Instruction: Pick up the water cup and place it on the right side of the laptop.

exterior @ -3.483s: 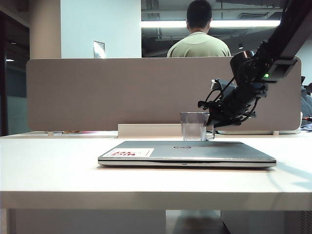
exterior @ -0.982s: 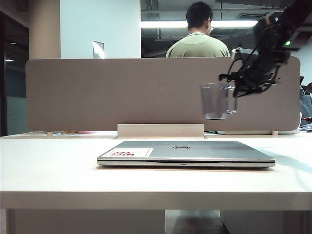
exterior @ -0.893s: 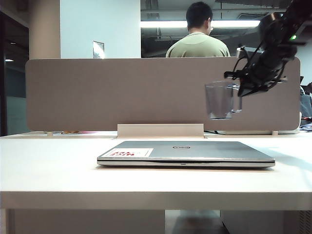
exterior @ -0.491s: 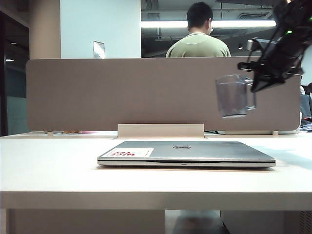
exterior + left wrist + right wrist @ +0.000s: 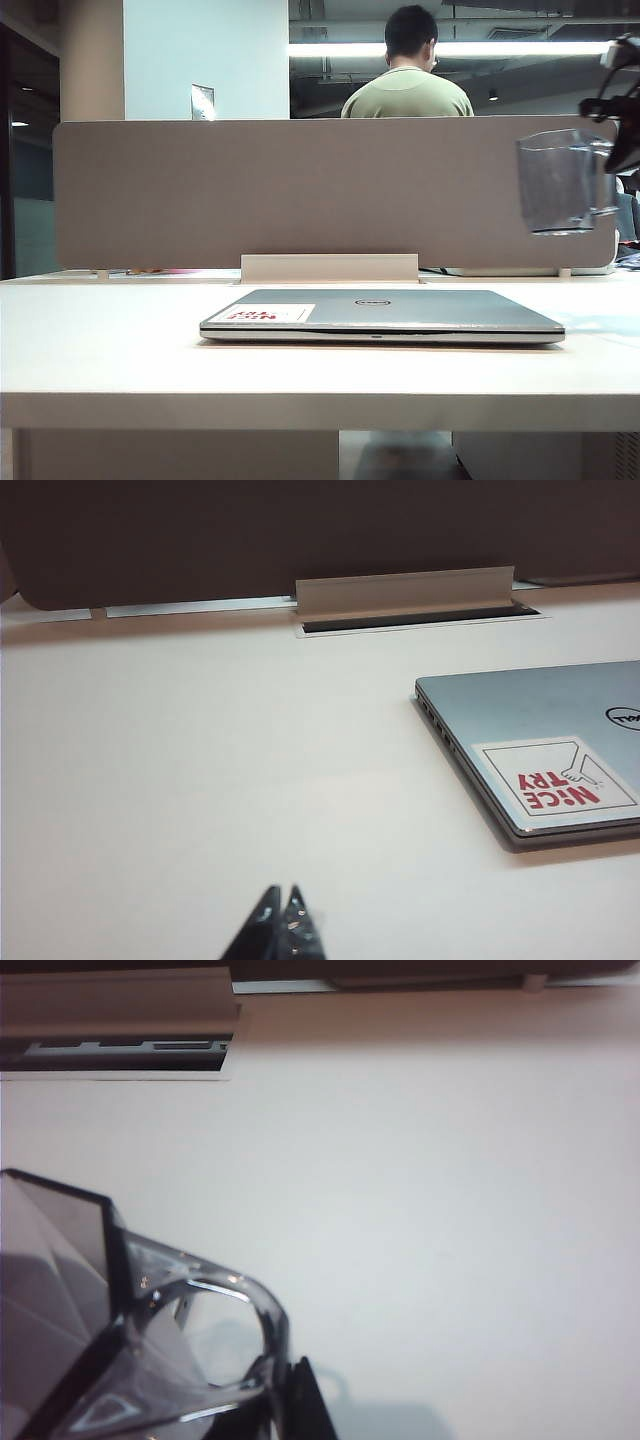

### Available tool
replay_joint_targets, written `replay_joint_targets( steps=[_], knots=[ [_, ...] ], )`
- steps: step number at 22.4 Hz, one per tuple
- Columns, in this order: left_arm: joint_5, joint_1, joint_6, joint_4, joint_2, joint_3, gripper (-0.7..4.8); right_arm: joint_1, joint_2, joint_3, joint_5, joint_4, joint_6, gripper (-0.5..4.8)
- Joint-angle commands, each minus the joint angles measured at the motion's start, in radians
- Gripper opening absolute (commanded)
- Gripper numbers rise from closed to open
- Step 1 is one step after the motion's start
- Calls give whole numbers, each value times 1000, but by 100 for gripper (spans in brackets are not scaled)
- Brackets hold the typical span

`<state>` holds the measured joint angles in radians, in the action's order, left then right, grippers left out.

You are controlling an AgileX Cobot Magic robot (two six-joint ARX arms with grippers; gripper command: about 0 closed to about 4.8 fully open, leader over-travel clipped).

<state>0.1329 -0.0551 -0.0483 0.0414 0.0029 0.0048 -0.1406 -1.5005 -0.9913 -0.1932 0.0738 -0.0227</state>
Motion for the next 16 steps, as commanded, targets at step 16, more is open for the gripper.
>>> replay_joint_targets(
  steps=[16],
  knots=[
    [27, -1, 5, -12, 1, 3, -4, -63, 211, 417, -165, 232, -43, -1]
  ],
)
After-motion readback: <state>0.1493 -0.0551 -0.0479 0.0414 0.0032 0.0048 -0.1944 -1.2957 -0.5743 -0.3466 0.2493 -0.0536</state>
